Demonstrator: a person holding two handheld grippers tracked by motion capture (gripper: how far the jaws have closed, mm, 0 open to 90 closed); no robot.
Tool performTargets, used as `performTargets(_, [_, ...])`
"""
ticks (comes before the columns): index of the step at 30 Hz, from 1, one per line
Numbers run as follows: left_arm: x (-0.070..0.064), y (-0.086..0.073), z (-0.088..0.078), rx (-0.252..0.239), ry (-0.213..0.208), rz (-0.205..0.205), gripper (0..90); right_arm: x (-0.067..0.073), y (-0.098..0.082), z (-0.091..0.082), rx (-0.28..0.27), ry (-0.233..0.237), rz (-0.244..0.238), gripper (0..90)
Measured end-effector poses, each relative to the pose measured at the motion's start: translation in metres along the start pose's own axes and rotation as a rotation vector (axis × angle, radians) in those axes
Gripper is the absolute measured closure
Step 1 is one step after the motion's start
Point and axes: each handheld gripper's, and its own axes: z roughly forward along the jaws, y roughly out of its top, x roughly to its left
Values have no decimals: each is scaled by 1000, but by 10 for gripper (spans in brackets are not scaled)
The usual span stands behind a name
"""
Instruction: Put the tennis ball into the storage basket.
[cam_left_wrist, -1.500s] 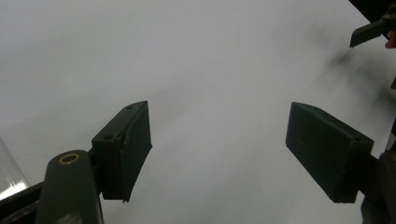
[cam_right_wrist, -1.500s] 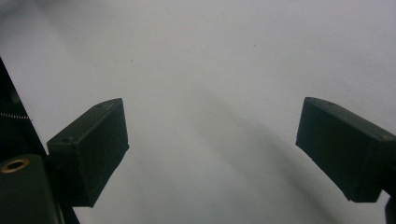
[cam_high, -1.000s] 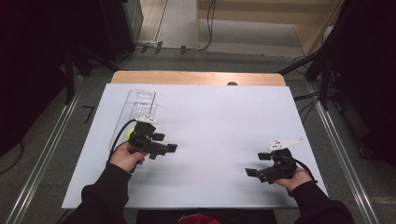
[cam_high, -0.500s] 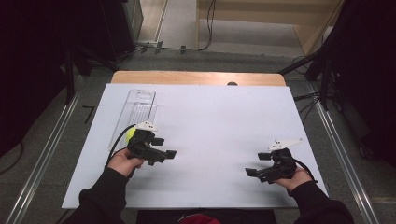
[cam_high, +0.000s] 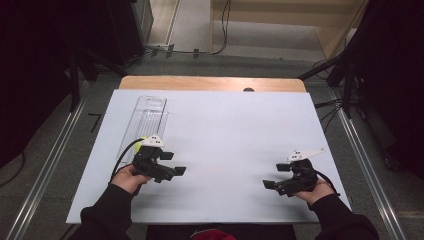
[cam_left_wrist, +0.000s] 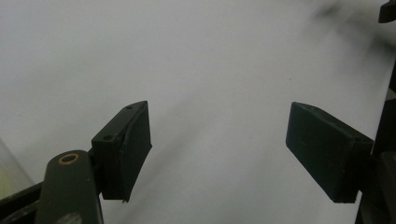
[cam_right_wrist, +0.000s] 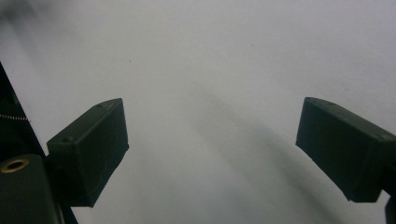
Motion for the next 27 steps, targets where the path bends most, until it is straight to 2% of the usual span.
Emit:
performTargets(7, [-4,-8,-2,25,-16,15,230,0,0,0,-2,-2,3,73])
performTargets(27, [-5,-23,-10,21,-36,17,230,-1,0,-1,-2,-2,0,73])
